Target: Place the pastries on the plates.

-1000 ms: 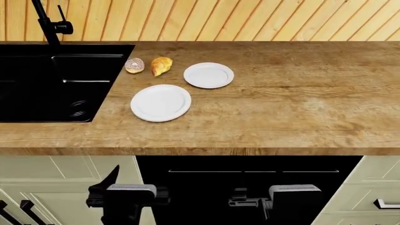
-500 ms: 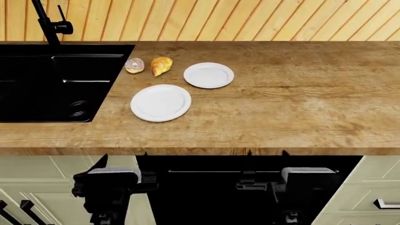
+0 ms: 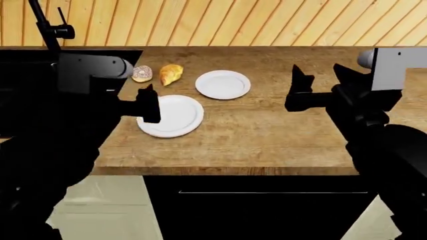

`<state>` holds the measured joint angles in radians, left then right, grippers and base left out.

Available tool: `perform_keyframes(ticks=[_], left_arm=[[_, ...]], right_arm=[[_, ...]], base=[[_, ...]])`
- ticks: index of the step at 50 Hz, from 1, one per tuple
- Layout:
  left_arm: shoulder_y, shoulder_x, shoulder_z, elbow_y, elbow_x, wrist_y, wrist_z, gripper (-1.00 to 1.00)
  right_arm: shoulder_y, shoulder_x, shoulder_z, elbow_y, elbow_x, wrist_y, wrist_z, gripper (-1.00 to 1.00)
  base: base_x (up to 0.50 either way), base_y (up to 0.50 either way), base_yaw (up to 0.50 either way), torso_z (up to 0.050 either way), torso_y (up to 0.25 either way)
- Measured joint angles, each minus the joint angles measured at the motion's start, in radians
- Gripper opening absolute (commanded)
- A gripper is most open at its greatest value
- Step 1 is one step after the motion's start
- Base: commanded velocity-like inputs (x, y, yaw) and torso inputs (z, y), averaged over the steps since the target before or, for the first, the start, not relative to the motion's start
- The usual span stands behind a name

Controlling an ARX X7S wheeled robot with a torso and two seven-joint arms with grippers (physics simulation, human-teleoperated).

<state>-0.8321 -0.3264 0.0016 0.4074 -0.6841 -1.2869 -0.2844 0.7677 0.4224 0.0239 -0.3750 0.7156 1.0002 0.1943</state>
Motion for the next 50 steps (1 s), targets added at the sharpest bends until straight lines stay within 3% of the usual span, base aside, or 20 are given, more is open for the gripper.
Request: perform_keyframes(ticks=[17, 36, 50], left_arm=[[-0.264, 0.021, 0.014, -0.188, -0.066, -0.207, -0.031, 1.0], [-0.345, 0.02, 0.045, -0.298, -0.108, -0.251, -0.05, 1.0], [-0.363, 0.009, 0.063, -0.343, -0.147, -0.26, -0.065, 1.0]], right_arm=[[0.226, 0.043, -0.028, 0.107, 0.053, 0.155, -0.011, 1.0], [0.327, 0.054, -0.057, 0.16, 0.077, 0.231, -0.008, 1.0], [0.359, 0.054, -0.066, 0.181, 0.091, 0.259, -0.004, 1.0]], base=[[0.5, 0.0, 0.0, 0.0, 0.0], [0.47, 0.0, 0.0, 0.0, 0.001], [0.25, 0.0, 0.0, 0.0, 0.001]])
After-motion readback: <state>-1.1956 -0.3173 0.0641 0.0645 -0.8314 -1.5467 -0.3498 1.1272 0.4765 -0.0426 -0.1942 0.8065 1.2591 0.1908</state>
